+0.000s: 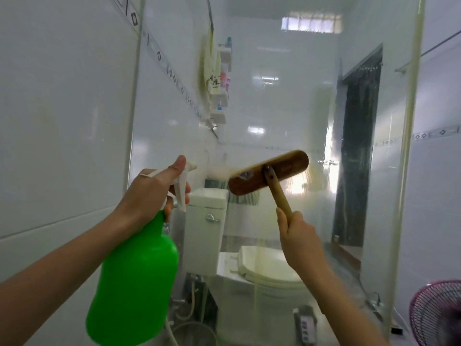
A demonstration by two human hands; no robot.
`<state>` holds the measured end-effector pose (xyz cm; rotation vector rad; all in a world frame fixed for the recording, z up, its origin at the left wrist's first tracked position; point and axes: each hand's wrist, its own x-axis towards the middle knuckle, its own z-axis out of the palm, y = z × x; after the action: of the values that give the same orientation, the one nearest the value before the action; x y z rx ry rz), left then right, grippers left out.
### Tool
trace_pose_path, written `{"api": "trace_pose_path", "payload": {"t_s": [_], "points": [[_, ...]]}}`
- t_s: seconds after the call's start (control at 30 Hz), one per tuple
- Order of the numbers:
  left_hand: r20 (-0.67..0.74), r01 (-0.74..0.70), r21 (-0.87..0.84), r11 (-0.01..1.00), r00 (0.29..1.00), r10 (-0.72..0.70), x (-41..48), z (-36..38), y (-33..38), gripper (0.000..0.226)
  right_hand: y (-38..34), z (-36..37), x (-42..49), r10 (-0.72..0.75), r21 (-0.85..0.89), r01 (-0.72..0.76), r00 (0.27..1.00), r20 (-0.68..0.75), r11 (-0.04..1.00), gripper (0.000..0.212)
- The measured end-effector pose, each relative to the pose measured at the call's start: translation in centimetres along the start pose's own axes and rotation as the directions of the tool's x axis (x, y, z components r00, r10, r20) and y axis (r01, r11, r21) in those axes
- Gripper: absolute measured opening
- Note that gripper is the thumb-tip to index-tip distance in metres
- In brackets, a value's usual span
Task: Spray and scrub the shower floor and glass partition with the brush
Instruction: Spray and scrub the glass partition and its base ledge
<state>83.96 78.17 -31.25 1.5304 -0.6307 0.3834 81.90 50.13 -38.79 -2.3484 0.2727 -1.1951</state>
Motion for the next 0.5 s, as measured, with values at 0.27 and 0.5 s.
{"api": "trace_pose_path", "payload": {"t_s": [0.27, 0.5], "points": [[0.009, -0.047, -0.045, 0.998, 0.999, 0.047, -0.1, 0.5, 0.1, 0.052, 0.5, 0.6, -2.5, 0.06, -0.006, -0.06, 0.995, 0.074, 0.998, 0.037], [0.028, -0.023, -0.069, 0.997, 0.999, 0.025, -0.4, 1.0, 0.4, 0.056, 1.4, 1.0, -4.0, 0.101, -0.042, -0.098, 0.99, 0.097, 0.994, 0.036]]}}
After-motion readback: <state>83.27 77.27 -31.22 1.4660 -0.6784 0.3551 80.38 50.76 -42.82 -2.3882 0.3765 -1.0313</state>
